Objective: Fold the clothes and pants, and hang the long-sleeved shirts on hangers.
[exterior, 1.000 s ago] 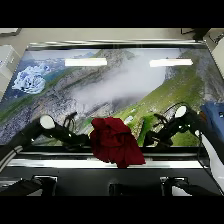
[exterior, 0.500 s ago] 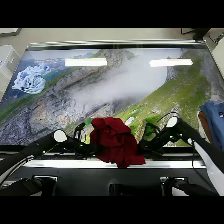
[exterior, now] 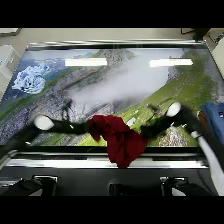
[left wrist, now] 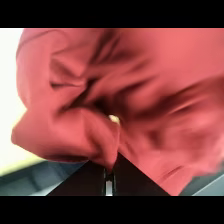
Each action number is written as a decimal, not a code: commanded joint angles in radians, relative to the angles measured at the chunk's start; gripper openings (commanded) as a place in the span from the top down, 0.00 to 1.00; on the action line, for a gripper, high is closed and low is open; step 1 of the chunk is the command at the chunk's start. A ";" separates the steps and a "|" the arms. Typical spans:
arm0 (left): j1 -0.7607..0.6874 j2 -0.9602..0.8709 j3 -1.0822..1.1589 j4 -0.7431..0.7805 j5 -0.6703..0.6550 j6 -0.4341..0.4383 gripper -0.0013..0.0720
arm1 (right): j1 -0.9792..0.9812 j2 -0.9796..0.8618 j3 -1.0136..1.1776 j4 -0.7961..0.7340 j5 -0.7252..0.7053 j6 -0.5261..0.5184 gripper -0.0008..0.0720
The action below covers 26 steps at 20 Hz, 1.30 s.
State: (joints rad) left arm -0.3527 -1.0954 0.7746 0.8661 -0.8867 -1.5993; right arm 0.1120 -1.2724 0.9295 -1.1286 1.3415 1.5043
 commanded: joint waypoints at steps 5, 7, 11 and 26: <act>0.399 0.402 0.557 0.129 0.023 0.003 0.95 | -0.360 0.270 0.773 -0.141 -0.160 0.032 0.94; 0.428 0.502 0.624 0.130 0.133 0.003 0.95 | -0.371 0.362 0.840 -0.153 -0.264 0.023 0.94; 0.428 0.637 0.630 0.239 0.245 0.002 0.95 | -0.371 0.478 0.845 -0.205 -0.328 0.039 0.94; 0.428 0.541 0.197 0.492 0.180 -0.050 0.95 | -0.370 0.324 0.450 -0.185 0.223 0.085 0.94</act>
State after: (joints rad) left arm 0.0742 -0.4995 1.0985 1.3430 -0.8616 -1.6493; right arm -0.2588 -0.9024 1.5673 -1.3403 1.5089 1.5833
